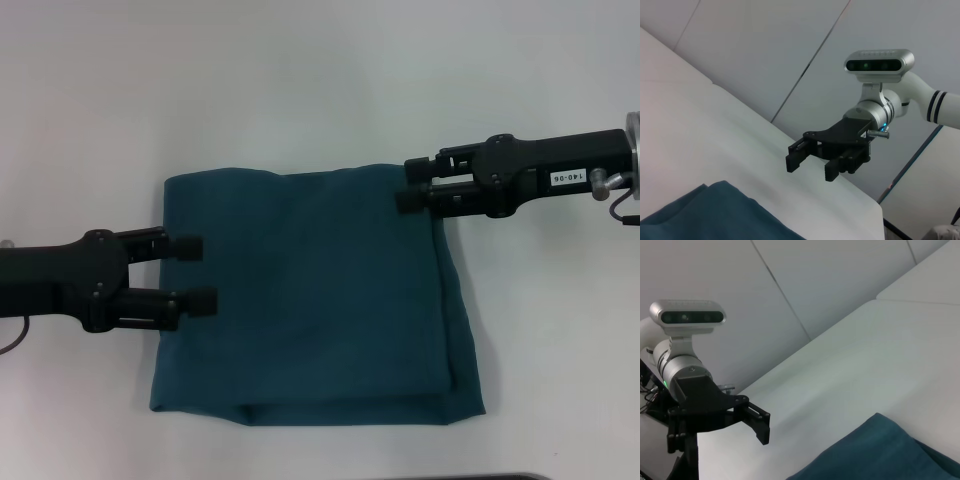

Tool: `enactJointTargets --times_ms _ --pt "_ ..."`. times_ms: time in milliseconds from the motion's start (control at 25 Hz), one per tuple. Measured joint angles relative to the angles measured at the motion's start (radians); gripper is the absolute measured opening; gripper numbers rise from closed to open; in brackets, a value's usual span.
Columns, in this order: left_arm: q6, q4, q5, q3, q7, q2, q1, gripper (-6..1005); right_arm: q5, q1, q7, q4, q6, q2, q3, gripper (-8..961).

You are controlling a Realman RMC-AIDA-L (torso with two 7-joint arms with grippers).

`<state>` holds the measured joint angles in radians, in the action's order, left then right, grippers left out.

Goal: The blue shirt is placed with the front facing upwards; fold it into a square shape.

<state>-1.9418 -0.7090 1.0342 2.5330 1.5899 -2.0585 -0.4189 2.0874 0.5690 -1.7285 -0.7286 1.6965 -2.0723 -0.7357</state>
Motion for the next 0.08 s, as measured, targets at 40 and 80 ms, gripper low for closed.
enactJointTargets --times_ms 40,80 --pt "0.000 0.000 0.000 0.000 0.000 0.000 0.000 934 0.000 0.000 0.000 0.000 0.000 0.000 0.001 626" --pt "0.000 0.000 0.000 -0.001 0.000 0.000 0.000 934 0.000 0.000 0.000 0.000 0.001 -0.001 0.002 626"
